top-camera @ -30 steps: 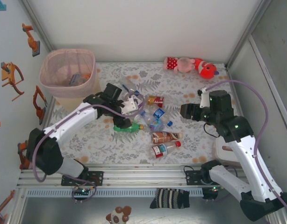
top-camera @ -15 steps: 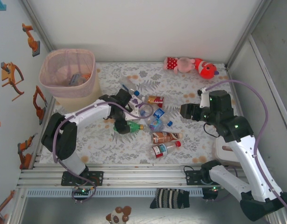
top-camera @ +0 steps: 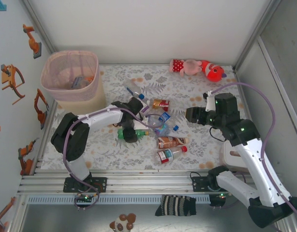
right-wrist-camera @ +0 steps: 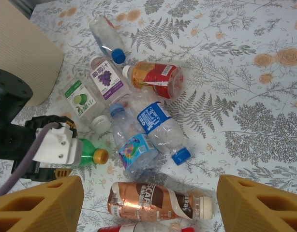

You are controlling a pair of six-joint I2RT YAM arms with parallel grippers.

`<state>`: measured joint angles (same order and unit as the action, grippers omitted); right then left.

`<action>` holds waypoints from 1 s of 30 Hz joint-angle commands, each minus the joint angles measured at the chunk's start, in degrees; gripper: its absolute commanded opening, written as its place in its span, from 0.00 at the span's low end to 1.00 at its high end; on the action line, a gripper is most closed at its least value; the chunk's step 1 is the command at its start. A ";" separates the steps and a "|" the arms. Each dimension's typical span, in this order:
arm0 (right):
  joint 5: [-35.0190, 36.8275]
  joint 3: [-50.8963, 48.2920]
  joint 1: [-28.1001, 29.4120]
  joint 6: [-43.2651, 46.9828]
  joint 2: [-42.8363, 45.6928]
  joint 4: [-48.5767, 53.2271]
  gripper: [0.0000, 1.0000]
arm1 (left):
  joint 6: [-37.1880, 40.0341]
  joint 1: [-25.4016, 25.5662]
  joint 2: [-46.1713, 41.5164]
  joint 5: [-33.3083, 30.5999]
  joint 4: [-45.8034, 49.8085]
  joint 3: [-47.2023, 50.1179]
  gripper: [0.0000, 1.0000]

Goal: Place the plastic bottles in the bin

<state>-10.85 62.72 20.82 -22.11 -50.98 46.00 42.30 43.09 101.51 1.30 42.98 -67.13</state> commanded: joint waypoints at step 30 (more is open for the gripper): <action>0.81 -0.02 0.11 0.21 1.06 0.27 0.72 | -0.47 0.26 -1.28 2.37 3.69 -2.06 0.51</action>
<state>-10.81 61.87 20.82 -22.09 -50.65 46.06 42.19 43.46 103.63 0.71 44.66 -67.77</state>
